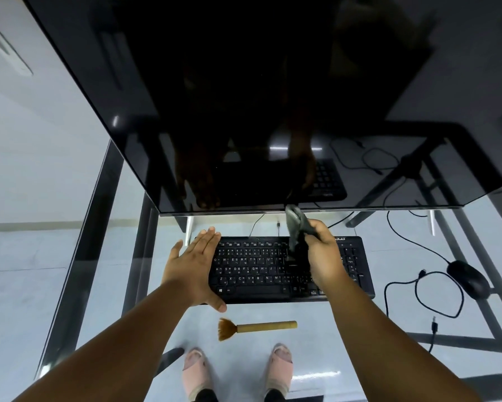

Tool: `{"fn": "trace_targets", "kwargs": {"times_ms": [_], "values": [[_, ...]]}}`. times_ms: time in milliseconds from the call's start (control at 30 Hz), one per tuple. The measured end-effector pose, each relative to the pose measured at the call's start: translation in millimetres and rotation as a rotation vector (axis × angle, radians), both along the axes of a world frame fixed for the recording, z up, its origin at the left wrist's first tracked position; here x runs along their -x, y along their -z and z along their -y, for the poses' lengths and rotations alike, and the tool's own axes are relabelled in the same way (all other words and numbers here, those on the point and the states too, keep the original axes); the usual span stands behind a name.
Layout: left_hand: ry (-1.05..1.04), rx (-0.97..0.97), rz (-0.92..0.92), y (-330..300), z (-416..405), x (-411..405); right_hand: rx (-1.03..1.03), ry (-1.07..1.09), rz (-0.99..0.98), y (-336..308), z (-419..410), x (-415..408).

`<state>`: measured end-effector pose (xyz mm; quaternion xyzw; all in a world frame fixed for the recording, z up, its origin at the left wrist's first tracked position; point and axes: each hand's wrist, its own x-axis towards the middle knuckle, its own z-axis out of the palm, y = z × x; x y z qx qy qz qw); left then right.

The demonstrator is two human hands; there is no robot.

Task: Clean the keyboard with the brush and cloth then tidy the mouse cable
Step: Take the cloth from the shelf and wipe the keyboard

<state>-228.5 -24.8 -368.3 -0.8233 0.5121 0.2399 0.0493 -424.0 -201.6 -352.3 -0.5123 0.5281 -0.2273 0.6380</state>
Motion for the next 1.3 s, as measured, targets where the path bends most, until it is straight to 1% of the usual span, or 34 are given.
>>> {"fn": "trace_targets", "kwargs": {"times_ms": [33,67,100,200,300,433,533,633,733,800,867,1067,1167,1300], "values": [[-0.002,0.001,0.000,-0.1,0.4,0.1,-0.071,-0.004,0.041,-3.2,0.8,-0.4],[-0.003,0.001,0.001,0.0,0.5,0.1,-0.075,-0.034,0.017,-4.6,1.9,-1.2],[-0.003,0.000,0.000,-0.2,0.4,0.1,-0.041,-0.072,-0.049,-5.3,3.1,-1.9],[-0.004,-0.005,-0.002,-0.2,0.3,0.4,0.201,-0.195,-0.289,-3.7,5.4,-3.2],[-0.006,-0.001,-0.005,0.3,1.0,0.0,0.346,-0.238,-0.363,-0.3,0.6,-3.0],[-0.002,-0.005,0.001,0.3,0.7,0.0,0.401,-0.271,-0.404,0.9,-5.8,-2.2],[0.002,-0.009,0.001,1.3,0.2,-0.1,0.449,-0.368,-0.452,-1.5,-10.0,-6.4],[-0.007,-0.008,-0.001,1.7,-1.0,0.1,0.596,-0.503,-0.665,-8.4,-14.9,-13.9],[-0.041,-0.011,0.000,3.1,-3.5,1.3,0.590,-0.543,-0.779,-11.3,-16.2,-21.4],[-0.053,-0.012,0.012,3.6,-4.9,1.1,0.609,-0.636,-0.853,-6.3,-17.0,-30.4],[-0.061,-0.014,0.012,4.2,-5.5,0.6,0.650,-0.712,-0.889,-0.3,-21.3,-40.5],[-0.067,-0.023,0.010,3.4,-5.1,0.8,0.756,-0.915,-0.869,3.0,-36.5,-58.2],[-0.067,-0.023,0.009,3.8,-6.5,1.0,0.794,-0.937,-0.913,2.4,-31.6,-47.5],[-0.069,-0.023,-0.004,4.5,-6.9,1.3,0.757,-0.799,-1.096,3.3,-22.3,-35.0]]}}
